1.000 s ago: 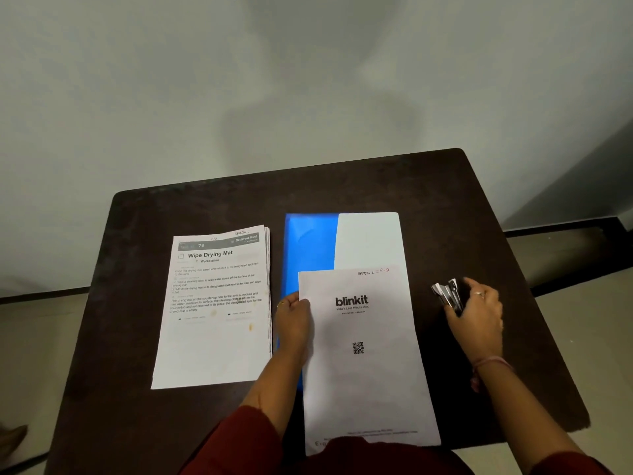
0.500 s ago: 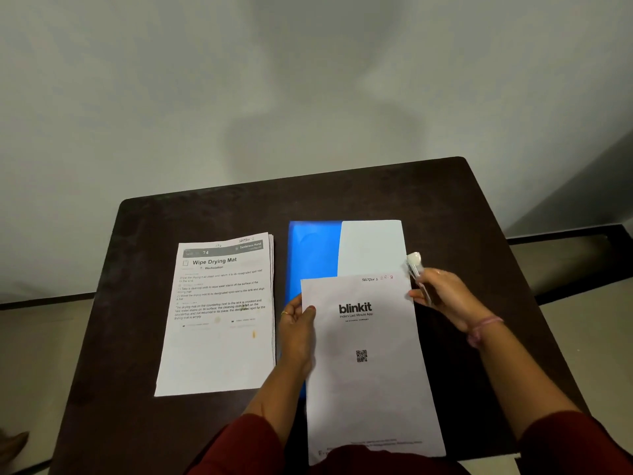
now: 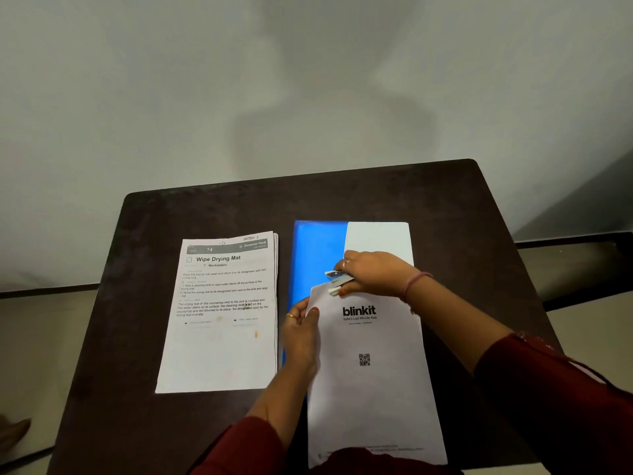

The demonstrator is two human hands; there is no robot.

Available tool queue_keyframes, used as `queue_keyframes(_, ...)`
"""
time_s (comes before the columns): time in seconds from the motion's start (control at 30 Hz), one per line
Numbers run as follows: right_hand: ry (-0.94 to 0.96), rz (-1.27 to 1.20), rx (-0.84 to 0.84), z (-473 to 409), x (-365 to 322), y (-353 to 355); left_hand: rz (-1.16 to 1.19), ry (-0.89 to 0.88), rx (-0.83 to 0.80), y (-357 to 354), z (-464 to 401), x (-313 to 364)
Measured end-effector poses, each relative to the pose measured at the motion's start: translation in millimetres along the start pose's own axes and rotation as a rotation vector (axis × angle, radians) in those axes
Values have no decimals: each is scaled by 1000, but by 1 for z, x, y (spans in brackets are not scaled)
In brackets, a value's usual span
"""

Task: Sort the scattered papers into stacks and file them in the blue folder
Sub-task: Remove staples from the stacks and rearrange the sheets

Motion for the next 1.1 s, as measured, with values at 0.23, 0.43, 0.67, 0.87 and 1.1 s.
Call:
queue_keyframes(0.23,97,167,-138,-23,-2,12,-6,-9,-25,1,-1,-2)
queue_keyframes(0.43,148,248,-181,-45,-9,13,-21,-4,-27,1,-3,-3)
queue_keyframes(0.67,167,268,-302,-64,-13,12,74,49,-12,1,-6,-5)
queue_keyframes(0.87,217,294,-325,-72,-18,14,-68,31,-97,4,-5,-1)
queue_keyframes(1.1,244,307,-331,-78,-20,13,-174,-46,-69,3,1,0)
Point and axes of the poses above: each hand's wrist, its own z-axis away from the middle knuckle, its own y-axis out of the back of the hand, x = y × z, the point moved 1 cm from there along -z, towards the middle knuckle, and after that the axes turned 10 degrees about y, right-handed, at the moved point
